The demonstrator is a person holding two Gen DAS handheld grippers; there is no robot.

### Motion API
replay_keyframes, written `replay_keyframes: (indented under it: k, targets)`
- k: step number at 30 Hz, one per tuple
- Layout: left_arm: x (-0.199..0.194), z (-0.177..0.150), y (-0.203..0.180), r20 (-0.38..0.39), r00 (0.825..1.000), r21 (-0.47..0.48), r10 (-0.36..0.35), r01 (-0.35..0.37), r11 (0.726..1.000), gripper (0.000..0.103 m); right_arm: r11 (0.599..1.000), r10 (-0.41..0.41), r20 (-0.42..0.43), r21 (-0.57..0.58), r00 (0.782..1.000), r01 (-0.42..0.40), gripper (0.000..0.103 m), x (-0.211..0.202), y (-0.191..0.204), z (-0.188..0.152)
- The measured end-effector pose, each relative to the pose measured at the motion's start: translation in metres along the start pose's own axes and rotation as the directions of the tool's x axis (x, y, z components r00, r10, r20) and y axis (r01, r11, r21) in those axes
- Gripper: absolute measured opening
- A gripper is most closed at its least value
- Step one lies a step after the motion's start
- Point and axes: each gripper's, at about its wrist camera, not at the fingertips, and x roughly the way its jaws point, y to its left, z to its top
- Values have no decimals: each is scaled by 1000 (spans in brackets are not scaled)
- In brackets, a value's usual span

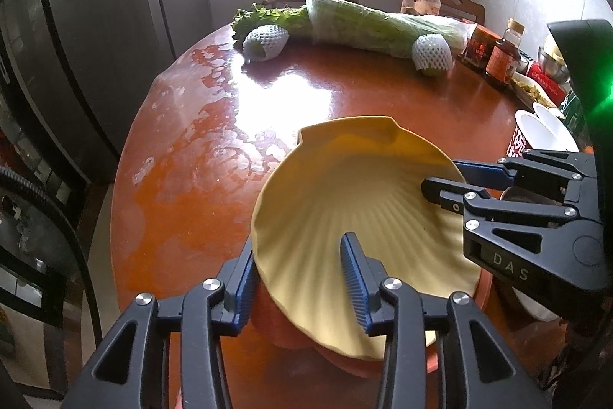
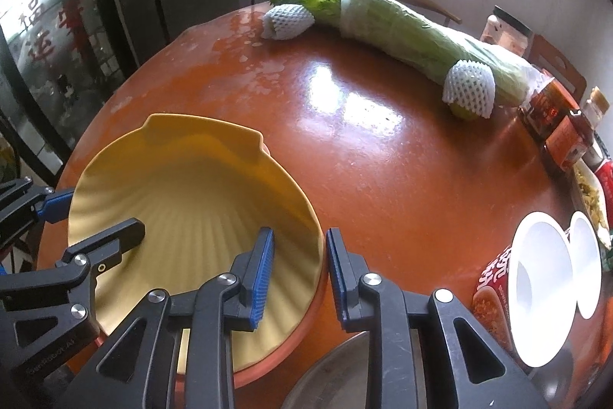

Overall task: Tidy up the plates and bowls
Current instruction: 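Lower the yellow shell plate into the pink bowl and open the right gripper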

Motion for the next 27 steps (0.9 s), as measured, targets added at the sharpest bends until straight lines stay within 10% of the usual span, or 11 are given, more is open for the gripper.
replay_keyframes:
  k: [27]
  targets:
    - [-23, -2, 14, 72, 996, -43, 44, -41, 998, 59, 998, -4, 46, 60, 999, 1, 45, -23, -5, -5]
